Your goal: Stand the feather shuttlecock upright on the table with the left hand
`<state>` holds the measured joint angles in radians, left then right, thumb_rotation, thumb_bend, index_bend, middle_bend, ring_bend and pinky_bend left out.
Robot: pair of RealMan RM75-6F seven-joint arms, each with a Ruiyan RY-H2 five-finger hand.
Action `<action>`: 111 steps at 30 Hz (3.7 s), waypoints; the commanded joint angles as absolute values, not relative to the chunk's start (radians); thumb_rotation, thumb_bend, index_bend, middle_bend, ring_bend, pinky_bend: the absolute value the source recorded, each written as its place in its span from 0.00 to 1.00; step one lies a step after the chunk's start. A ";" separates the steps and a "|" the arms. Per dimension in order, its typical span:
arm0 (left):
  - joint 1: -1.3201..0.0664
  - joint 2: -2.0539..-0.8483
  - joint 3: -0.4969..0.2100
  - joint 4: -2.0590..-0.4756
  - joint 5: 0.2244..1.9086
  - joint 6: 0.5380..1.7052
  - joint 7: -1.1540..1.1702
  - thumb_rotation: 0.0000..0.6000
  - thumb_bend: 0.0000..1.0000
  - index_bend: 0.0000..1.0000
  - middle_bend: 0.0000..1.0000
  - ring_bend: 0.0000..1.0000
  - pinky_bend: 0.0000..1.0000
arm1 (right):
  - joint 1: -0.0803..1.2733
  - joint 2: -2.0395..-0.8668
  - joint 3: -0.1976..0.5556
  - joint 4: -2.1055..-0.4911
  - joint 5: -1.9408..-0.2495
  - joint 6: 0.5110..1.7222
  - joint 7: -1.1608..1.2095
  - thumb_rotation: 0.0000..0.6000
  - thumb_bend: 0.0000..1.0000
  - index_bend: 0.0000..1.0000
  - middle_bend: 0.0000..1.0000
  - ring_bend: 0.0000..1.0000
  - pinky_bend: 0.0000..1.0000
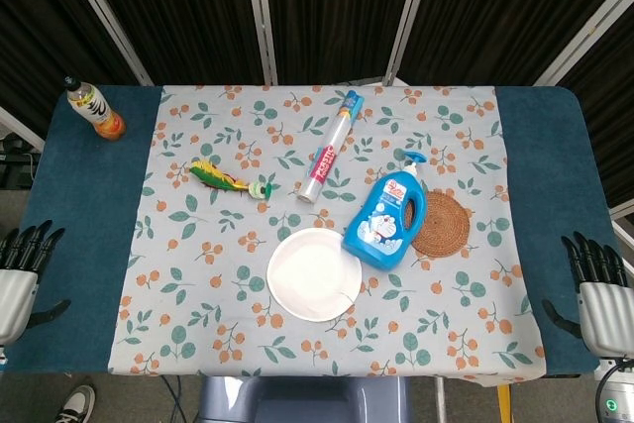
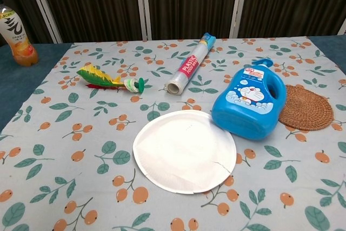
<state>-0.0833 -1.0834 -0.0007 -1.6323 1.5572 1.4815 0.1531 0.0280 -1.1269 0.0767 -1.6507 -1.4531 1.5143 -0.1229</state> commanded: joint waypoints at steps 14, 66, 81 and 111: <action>-0.152 -1.068 -0.056 -1.676 1.486 1.394 0.192 1.00 0.20 0.00 0.00 0.00 0.00 | 0.023 -1.114 0.074 -1.659 -1.448 1.510 -0.110 1.00 0.15 0.00 0.00 0.00 0.00; -0.928 -1.732 -0.309 -0.773 0.670 0.701 0.620 1.00 0.41 0.37 0.00 0.00 0.00 | 0.038 -1.057 0.071 -1.716 -1.381 1.418 -0.027 1.00 0.15 0.00 0.00 0.00 0.00; -0.984 -1.814 -0.318 -0.647 0.663 0.630 0.597 1.00 0.41 0.34 0.00 0.00 0.00 | 0.034 -1.051 0.072 -1.723 -1.371 1.420 -0.017 1.00 0.15 0.00 0.00 0.00 0.00; -0.971 -1.808 -0.325 -0.705 0.708 0.623 0.497 1.00 0.50 0.57 0.00 0.00 0.00 | 0.033 -1.054 0.069 -1.716 -1.390 1.431 -0.015 1.00 0.15 0.00 0.00 0.00 0.00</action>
